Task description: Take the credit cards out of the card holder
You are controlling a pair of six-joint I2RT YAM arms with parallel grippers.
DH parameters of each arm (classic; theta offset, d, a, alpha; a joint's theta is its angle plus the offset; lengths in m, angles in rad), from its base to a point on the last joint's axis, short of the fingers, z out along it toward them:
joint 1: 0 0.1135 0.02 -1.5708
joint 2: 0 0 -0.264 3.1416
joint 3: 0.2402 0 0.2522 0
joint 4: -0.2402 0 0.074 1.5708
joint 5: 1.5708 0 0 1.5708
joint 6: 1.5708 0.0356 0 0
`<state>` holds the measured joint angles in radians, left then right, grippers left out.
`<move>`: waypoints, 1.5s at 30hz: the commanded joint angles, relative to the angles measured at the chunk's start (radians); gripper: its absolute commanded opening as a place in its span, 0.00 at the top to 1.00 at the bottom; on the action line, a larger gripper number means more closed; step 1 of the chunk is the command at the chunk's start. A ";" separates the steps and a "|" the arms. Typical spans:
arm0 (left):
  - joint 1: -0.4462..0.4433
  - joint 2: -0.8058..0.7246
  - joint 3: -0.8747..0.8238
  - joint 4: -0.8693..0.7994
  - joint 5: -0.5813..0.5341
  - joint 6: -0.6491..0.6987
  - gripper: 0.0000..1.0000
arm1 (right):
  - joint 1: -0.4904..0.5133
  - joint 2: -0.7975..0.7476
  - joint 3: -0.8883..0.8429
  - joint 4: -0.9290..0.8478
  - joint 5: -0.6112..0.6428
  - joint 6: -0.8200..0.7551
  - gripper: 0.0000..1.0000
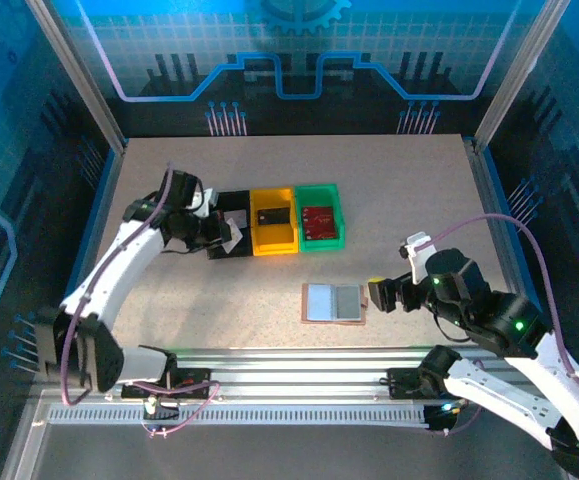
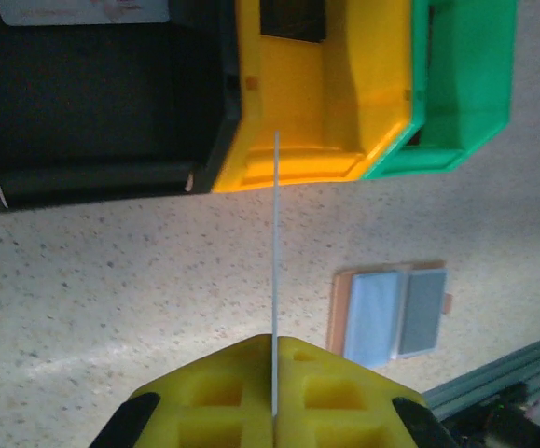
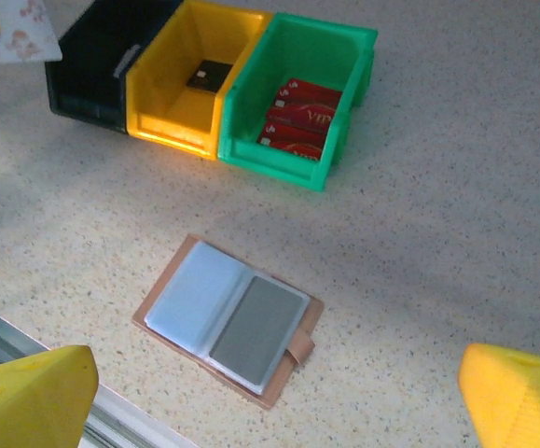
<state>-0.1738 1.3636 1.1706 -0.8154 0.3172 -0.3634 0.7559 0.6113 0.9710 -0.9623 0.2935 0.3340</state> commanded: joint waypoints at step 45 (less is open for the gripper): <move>0.015 0.704 0.556 -0.259 -0.132 0.334 1.00 | -0.028 -0.116 -0.149 0.093 0.024 -0.032 0.00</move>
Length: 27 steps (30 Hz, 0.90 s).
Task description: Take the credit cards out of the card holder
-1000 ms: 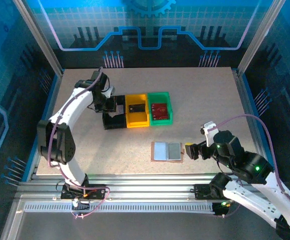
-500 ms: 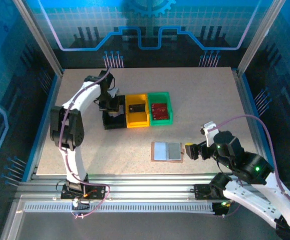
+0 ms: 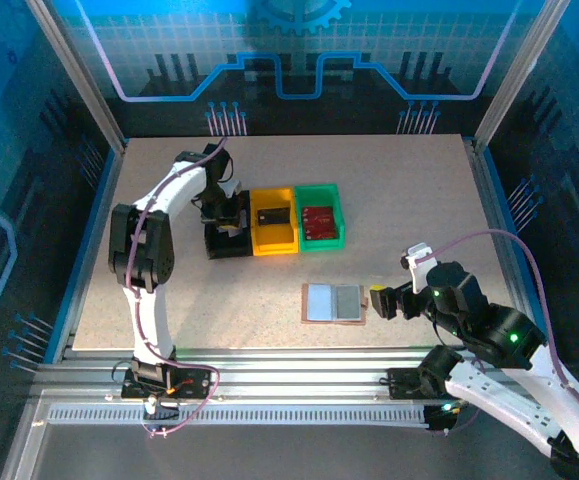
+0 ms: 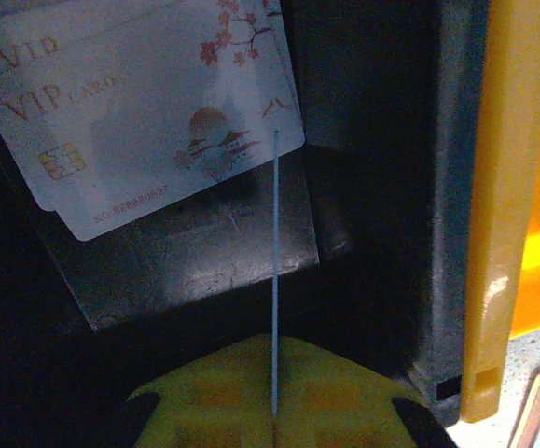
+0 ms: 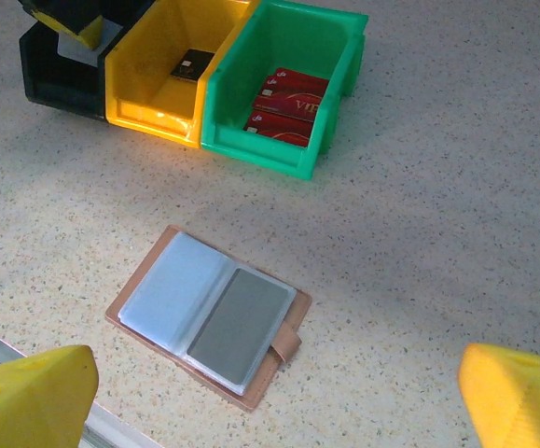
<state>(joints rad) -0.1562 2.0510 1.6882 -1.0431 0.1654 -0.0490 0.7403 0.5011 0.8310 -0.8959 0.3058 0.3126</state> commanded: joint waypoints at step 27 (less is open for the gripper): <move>-0.034 0.076 0.109 -0.052 -0.020 0.026 0.90 | -0.019 0.001 -0.010 0.028 0.009 -0.010 0.00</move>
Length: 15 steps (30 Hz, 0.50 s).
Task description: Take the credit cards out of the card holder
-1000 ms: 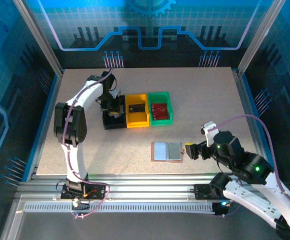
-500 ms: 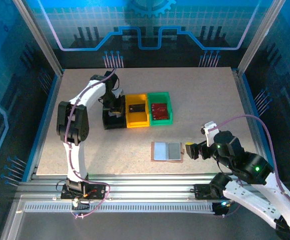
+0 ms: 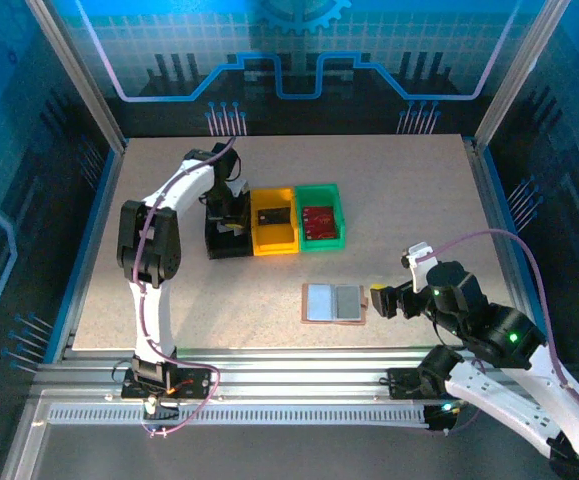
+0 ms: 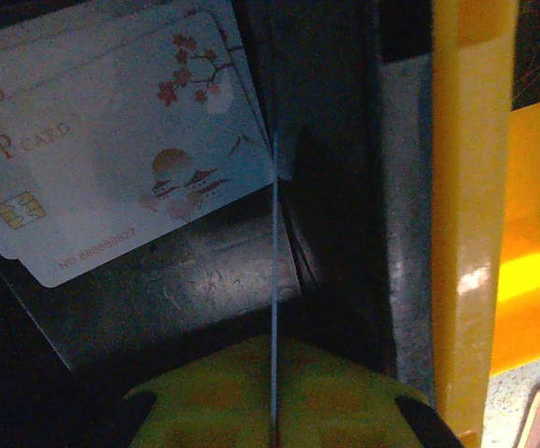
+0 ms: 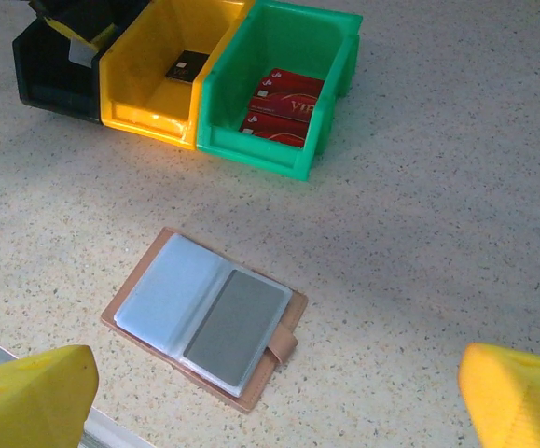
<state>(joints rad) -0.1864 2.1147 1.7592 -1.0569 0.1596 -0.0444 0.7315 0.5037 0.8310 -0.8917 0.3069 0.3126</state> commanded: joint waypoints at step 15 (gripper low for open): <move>-0.001 -0.038 0.177 -0.103 -0.100 0.012 0.81 | -0.011 -0.010 -0.012 0.025 0.006 -0.009 0.00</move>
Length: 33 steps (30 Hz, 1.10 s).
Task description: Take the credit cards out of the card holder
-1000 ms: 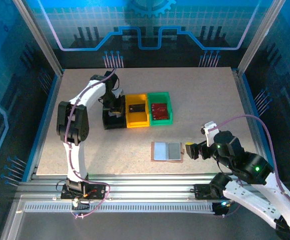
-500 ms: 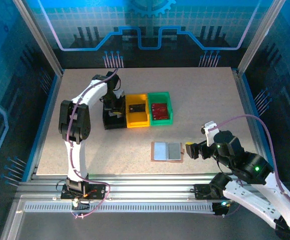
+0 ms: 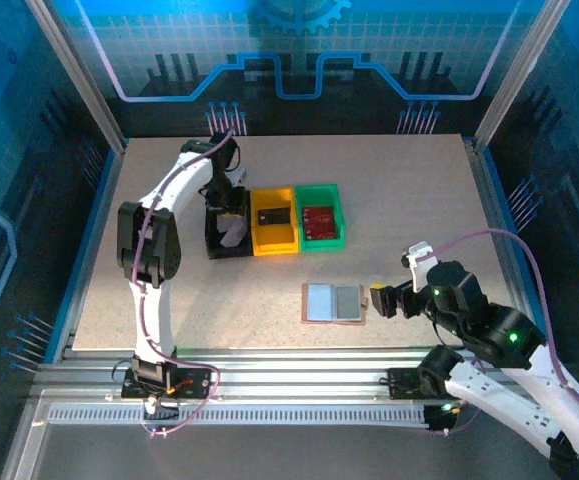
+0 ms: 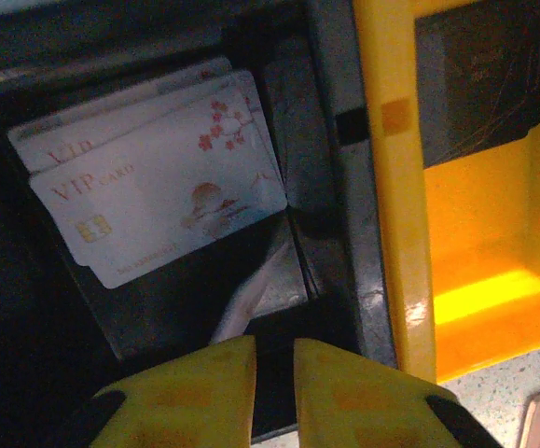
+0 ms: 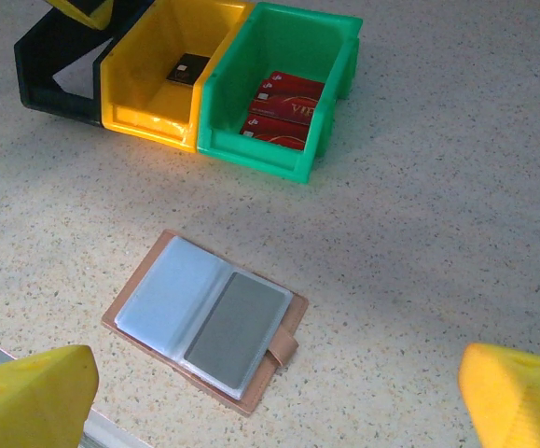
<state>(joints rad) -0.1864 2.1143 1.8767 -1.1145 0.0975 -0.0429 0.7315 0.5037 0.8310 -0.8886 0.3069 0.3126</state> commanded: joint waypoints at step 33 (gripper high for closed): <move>-0.720 -0.945 -1.025 0.674 -0.208 -0.817 0.54 | -0.014 0.404 -0.016 0.071 -0.219 0.251 0.09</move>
<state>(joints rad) -0.8654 1.1496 0.8669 -0.5243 -0.0204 -0.7372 0.7296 0.9062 0.8402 -0.8505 0.1184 0.4896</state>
